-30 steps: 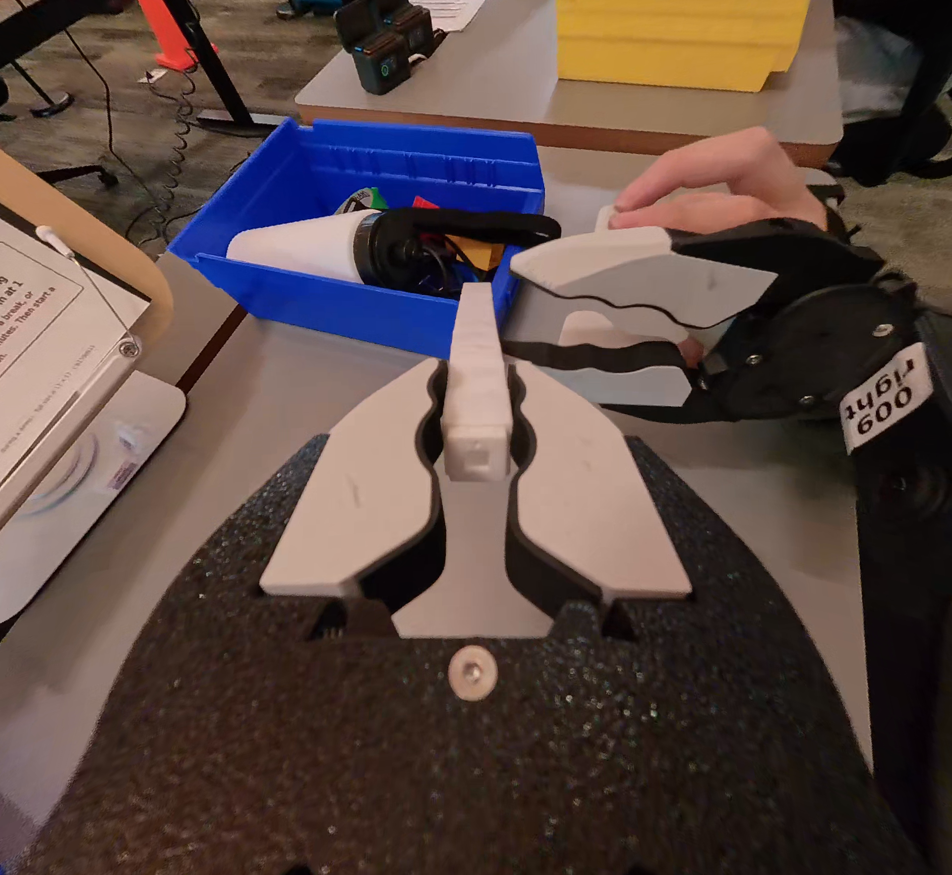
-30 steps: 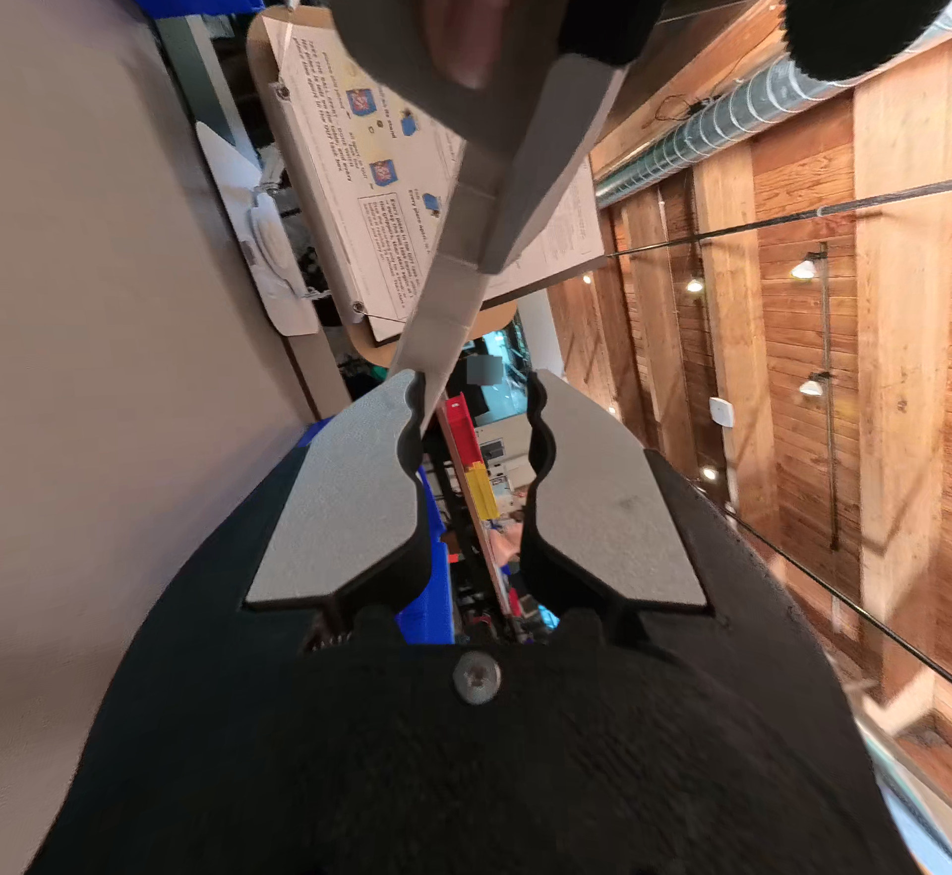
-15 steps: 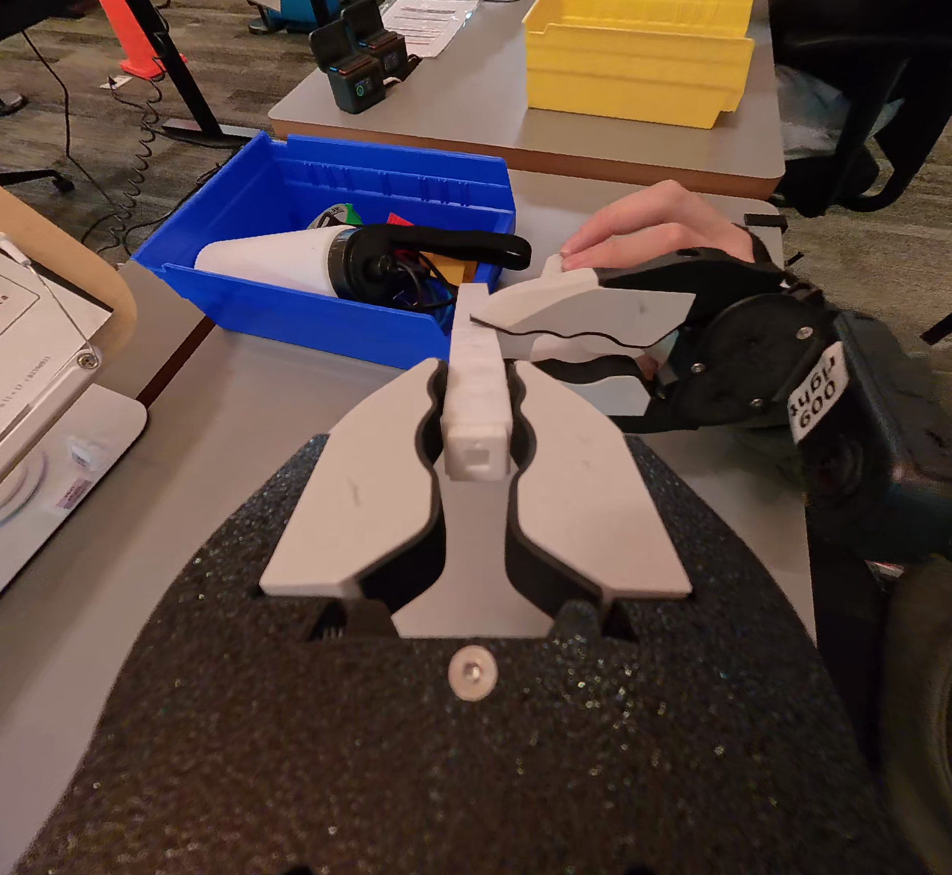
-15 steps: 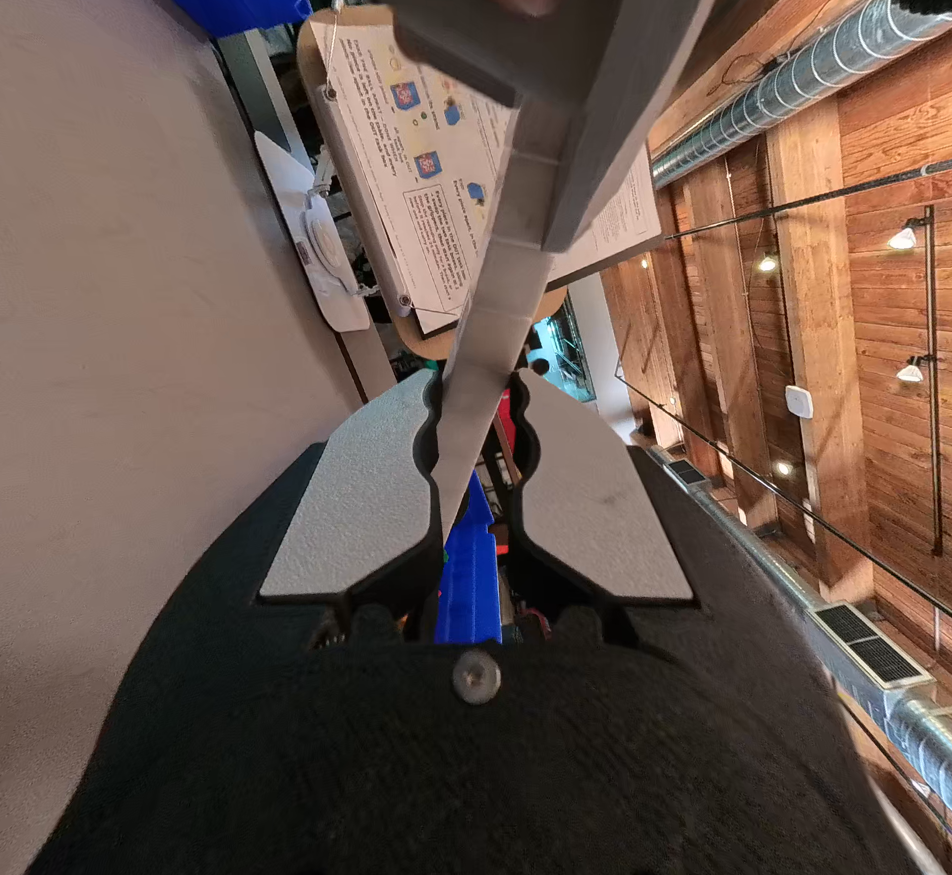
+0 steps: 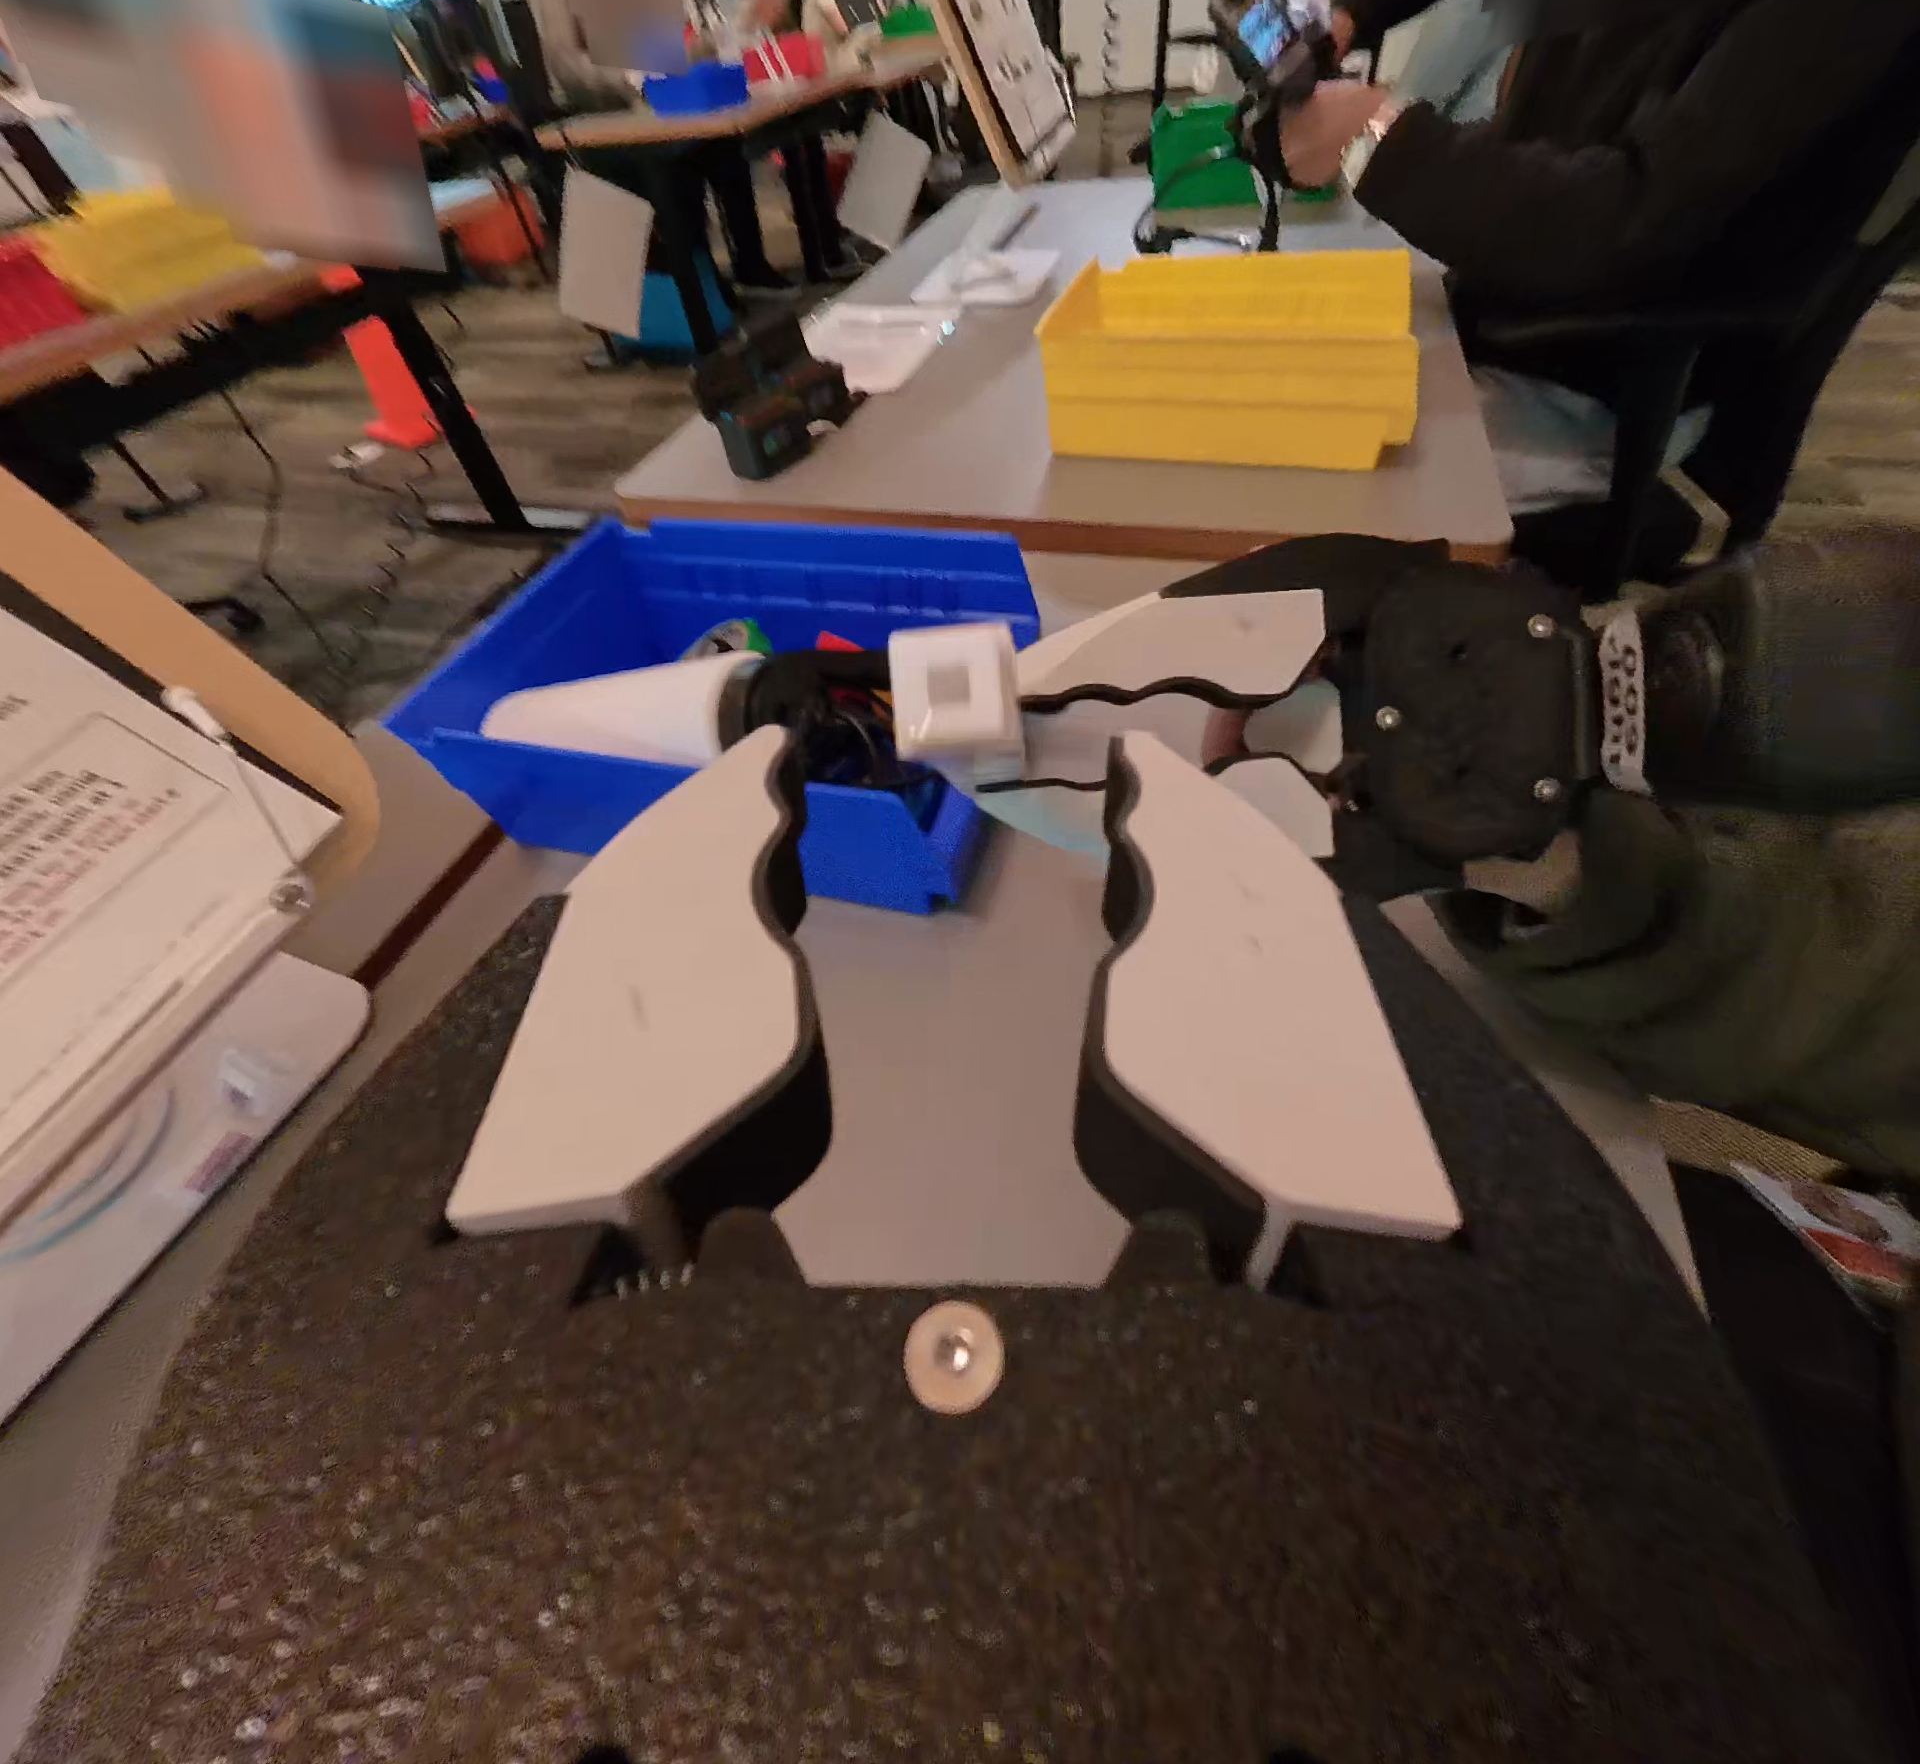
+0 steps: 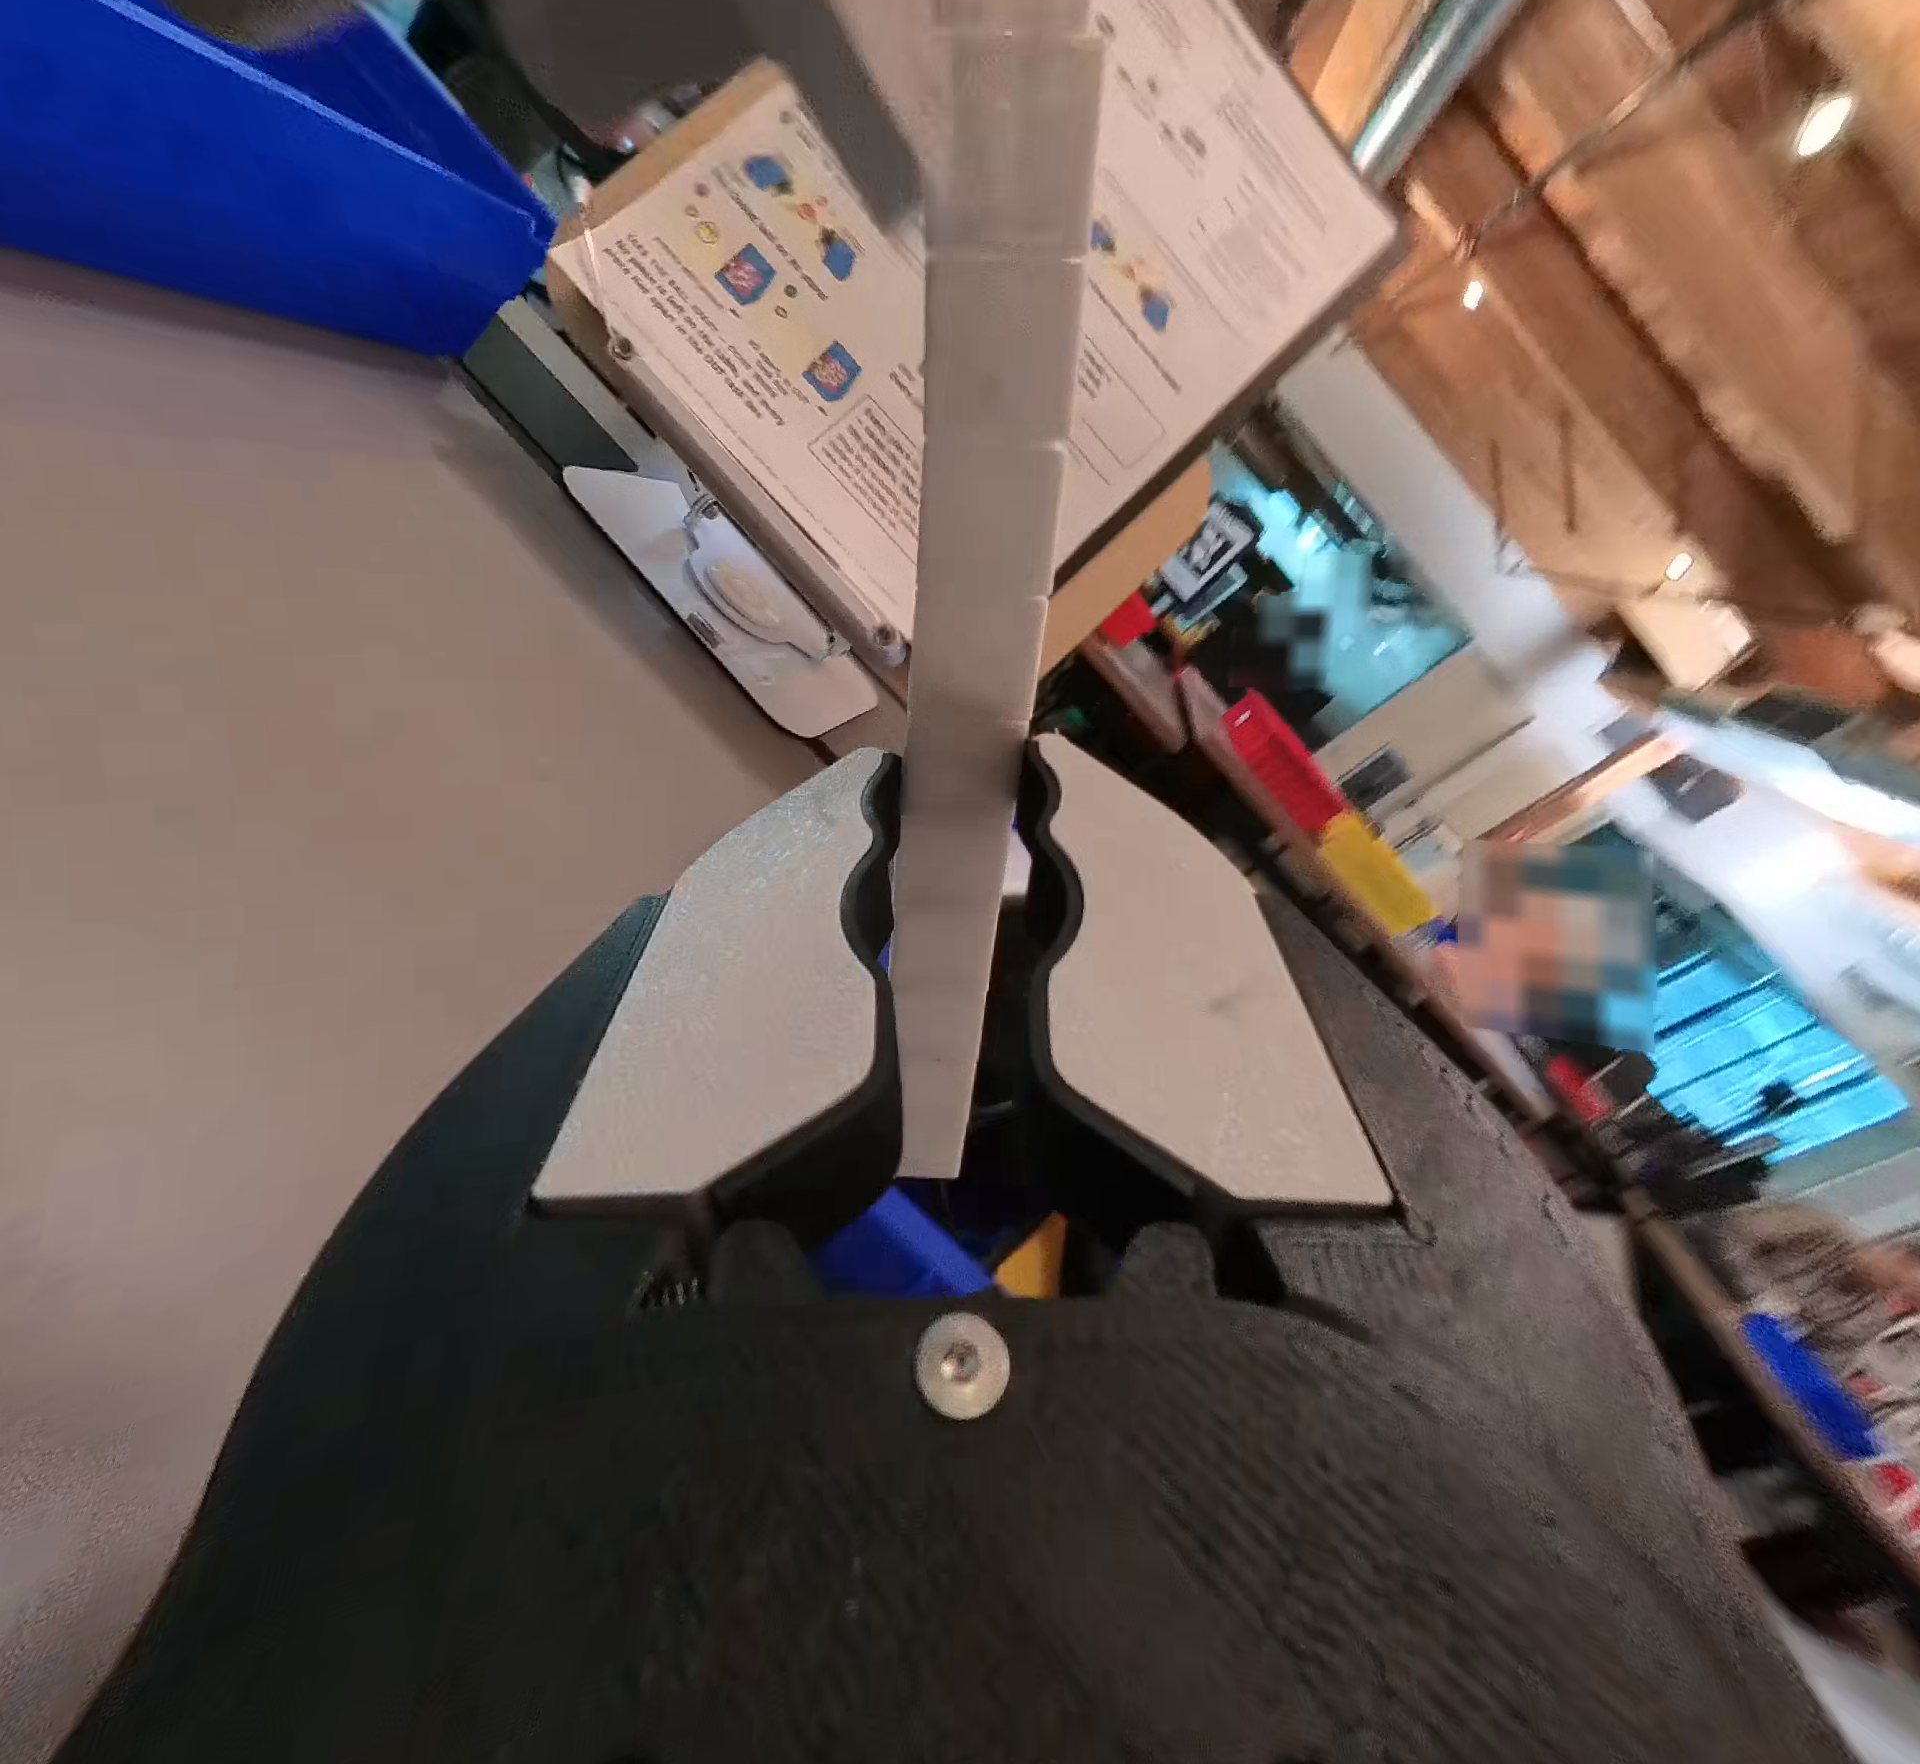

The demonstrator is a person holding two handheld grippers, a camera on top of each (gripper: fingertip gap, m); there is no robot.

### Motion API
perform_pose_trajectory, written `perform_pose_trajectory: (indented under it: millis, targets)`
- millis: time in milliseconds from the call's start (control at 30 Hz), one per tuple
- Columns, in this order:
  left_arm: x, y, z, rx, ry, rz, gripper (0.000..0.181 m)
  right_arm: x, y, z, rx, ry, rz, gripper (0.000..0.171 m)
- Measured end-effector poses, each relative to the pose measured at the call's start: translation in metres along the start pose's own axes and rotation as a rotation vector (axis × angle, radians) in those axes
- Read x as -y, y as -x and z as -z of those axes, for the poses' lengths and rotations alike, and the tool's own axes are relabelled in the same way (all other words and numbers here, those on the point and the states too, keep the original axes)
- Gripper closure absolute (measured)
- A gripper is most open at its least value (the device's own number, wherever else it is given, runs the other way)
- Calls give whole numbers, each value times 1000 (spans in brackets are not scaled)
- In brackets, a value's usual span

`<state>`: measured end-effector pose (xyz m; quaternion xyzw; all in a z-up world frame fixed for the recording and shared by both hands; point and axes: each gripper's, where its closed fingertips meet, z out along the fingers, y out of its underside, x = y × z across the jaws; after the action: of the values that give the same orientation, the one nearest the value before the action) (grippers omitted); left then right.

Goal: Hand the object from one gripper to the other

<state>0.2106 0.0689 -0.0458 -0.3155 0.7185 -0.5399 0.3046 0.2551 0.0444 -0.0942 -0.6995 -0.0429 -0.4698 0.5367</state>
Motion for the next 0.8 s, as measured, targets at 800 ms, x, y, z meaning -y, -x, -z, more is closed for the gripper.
perform_pose_trajectory:
  millis: [800]
  targets:
    - [-6,30,21,44,-32,39,137,-232,-104,-86,357,1023,-761,149]
